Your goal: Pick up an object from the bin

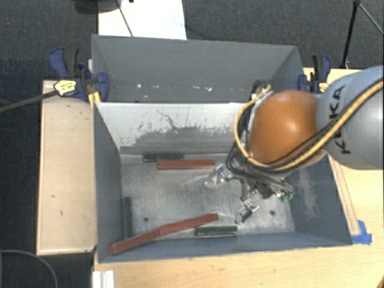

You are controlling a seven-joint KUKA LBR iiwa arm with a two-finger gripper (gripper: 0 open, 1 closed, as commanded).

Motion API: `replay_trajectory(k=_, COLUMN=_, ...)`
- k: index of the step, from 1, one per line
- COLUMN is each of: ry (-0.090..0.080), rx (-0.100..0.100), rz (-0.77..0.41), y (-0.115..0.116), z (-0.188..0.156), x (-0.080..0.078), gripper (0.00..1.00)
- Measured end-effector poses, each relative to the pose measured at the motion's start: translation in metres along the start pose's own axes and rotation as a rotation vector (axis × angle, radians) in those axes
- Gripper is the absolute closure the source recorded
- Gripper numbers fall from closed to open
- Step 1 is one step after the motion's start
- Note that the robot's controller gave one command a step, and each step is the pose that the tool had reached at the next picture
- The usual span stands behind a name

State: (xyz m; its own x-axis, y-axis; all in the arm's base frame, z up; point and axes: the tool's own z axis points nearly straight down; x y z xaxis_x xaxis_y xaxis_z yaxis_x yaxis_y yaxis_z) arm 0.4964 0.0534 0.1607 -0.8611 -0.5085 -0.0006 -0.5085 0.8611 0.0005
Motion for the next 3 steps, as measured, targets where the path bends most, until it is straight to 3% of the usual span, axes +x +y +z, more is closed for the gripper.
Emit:
replay_trajectory(k=1, ry=0.0, rx=0.0, rz=0.068, y=0.033, z=0.0653, x=-0.0076, gripper=1.0)
replay_trajectory(k=2, ry=0.0, rx=-0.001, rz=0.071, y=0.033, z=0.0653, x=-0.0076, gripper=0.0)
replay_trajectory(k=3, ry=0.0, rx=-0.001, rz=0.072, y=0.033, z=0.0653, x=-0.0076, gripper=0.0)
